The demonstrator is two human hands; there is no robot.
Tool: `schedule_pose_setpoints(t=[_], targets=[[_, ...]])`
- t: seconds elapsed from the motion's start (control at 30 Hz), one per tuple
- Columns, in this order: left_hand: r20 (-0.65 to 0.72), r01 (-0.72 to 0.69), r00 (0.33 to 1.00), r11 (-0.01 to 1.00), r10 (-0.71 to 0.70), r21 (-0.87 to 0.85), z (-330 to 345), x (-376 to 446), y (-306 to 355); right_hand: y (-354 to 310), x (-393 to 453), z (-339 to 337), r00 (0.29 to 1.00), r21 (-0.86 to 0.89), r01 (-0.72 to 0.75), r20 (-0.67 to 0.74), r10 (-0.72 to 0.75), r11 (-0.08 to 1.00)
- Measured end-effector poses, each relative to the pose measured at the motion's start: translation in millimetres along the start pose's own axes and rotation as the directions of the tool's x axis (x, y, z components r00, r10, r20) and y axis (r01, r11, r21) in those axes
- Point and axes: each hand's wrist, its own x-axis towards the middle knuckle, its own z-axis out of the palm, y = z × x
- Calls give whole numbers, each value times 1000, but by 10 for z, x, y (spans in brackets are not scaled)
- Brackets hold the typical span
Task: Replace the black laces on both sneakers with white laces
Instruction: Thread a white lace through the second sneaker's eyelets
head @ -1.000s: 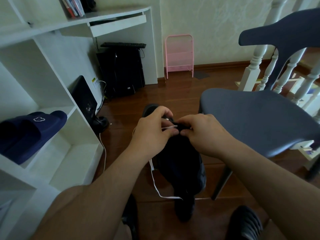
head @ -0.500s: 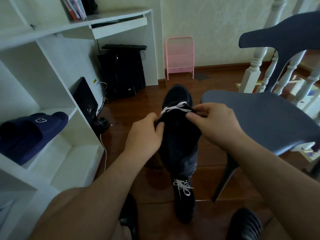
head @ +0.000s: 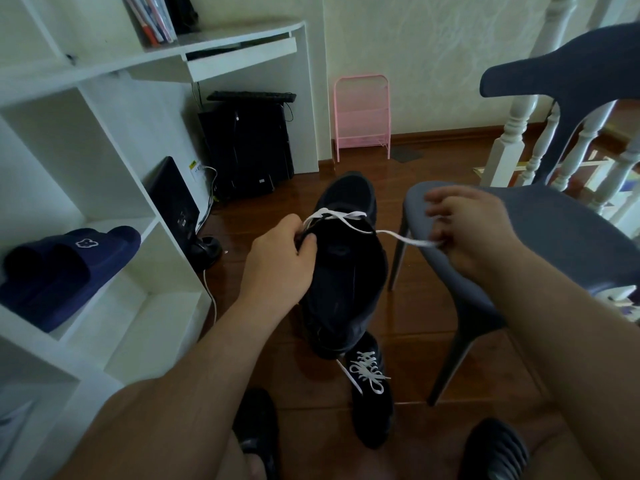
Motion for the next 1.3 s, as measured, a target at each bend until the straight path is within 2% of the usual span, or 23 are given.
schedule_pose_setpoints(t=[0.03, 0.1, 0.17, 0.2, 0.4, 0.47, 0.53, 0.6, 0.63, 0.7, 0.73, 0.8, 0.83, 0.87, 1.0, 1.1, 1.17, 1.27, 1.3], targets=[[-4, -7, 1000, 1000, 7, -17, 6, 0, 1, 53, -25, 57, 991, -246, 115, 96, -94, 963], [-7, -23, 1000, 998, 23, -53, 18, -8, 1, 114, -107, 149, 925, -598, 364, 319, -205, 714], [-11, -41, 999, 998, 40, -49, 31, -19, 9, 159, -126, 185, 857, -709, 513, 454, -243, 484], [-14, -47, 999, 998, 46, -39, 39, -23, 14, 169, -124, 184, 841, -723, 540, 476, -257, 430], [-32, -53, 998, 998, 51, -44, 72, -26, 20, 213, -45, 123, 834, -742, 546, 435, -340, 390], [-61, -39, 998, 998, 35, -54, 49, -21, 21, 257, 61, 50, 880, -825, 467, 398, -257, 320], [-96, -32, 995, 998, 27, -52, 23, -18, 13, 323, 201, -50, 942, -925, 332, 334, -26, 184], [-106, -44, 994, 998, 39, -48, 17, -12, -11, 394, 229, -114, 943, -964, 257, 266, 199, 68], [-100, -52, 994, 998, 48, -36, 19, -9, -20, 413, 249, -119, 935, -964, 258, 266, 233, 65], [-89, -57, 994, 998, 56, -5, 33, -7, -15, 395, 250, -99, 923, -925, 338, 362, 131, 172], [-85, -53, 995, 999, 54, 5, 39, -4, -4, 369, 206, -67, 912, -878, 381, 408, 36, 290], [-70, -45, 996, 999, 46, 15, 49, -9, 32, 286, 86, 28, 905, -724, 392, 414, -97, 567], [-64, -42, 997, 999, 43, 19, 52, -15, 43, 260, 46, 61, 907, -653, 380, 404, -123, 655], [-60, -40, 997, 999, 41, 23, 54, -19, 52, 238, 12, 92, 904, -628, 383, 407, -134, 677], [-54, -44, 998, 999, 45, 22, 72, -29, 36, 232, -55, 121, 852, -693, 513, 486, -196, 506], [-66, -34, 997, 999, 32, -22, 69, -19, 9, 255, -20, 96, 868, -727, 494, 444, -221, 477], [-95, -28, 995, 998, 24, -50, 40, -4, -15, 293, 73, 36, 901, -829, 432, 413, -133, 354], [-123, -45, 992, 998, 40, -40, -3, 15, -42, 386, 155, -65, 934, -951, 292, 306, 184, 99], [-118, -50, 992, 998, 47, -25, -8, 18, -49, 413, 155, -73, 929, -957, 281, 290, 229, 74]])
